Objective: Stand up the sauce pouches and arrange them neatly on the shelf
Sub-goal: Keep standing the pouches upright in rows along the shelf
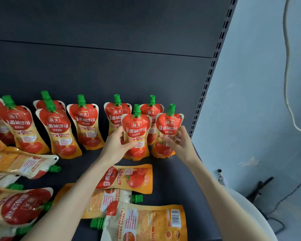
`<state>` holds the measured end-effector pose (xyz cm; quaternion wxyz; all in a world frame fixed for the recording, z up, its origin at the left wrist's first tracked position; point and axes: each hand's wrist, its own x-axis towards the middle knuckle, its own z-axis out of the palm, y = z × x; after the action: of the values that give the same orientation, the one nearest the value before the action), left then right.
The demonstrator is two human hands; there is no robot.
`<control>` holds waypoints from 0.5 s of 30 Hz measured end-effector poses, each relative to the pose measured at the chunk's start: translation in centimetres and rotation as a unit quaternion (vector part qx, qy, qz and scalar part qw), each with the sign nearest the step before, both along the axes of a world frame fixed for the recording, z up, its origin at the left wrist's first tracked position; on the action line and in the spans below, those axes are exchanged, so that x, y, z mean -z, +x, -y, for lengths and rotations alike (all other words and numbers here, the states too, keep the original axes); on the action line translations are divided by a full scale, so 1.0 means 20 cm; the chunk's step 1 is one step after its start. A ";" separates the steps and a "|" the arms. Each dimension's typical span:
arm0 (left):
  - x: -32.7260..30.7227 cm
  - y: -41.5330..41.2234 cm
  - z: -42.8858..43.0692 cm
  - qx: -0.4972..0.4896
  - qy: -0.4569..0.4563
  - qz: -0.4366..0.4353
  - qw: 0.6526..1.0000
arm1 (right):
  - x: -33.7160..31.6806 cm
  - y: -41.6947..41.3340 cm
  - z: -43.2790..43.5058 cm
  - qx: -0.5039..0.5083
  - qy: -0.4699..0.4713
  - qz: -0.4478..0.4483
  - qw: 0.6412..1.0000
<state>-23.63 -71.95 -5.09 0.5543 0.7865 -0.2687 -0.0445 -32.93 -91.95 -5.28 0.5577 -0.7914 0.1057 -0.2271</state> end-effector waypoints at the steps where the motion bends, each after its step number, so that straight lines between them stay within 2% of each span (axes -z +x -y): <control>1: 0.00 -0.01 0.00 -0.002 -0.003 0.000 1.000 | 0.00 0.00 0.00 0.002 -0.002 -0.003 1.000; 6: 0.00 -0.05 0.01 -0.025 -0.024 0.011 0.999 | -0.01 -0.01 -0.02 0.015 -0.011 -0.031 0.999; 11: 0.01 -0.06 -0.01 -0.041 0.008 0.023 0.999 | -0.03 -0.05 -0.06 0.045 -0.018 -0.067 0.997; 15: 0.02 -0.11 -0.07 -0.082 0.023 0.051 0.995 | -0.03 -0.13 -0.09 0.065 -0.054 -0.063 0.994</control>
<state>-25.81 -70.55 -5.44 0.5232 0.8198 -0.2303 0.0349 -35.53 -90.19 -4.70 0.4901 -0.8247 0.1794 -0.2180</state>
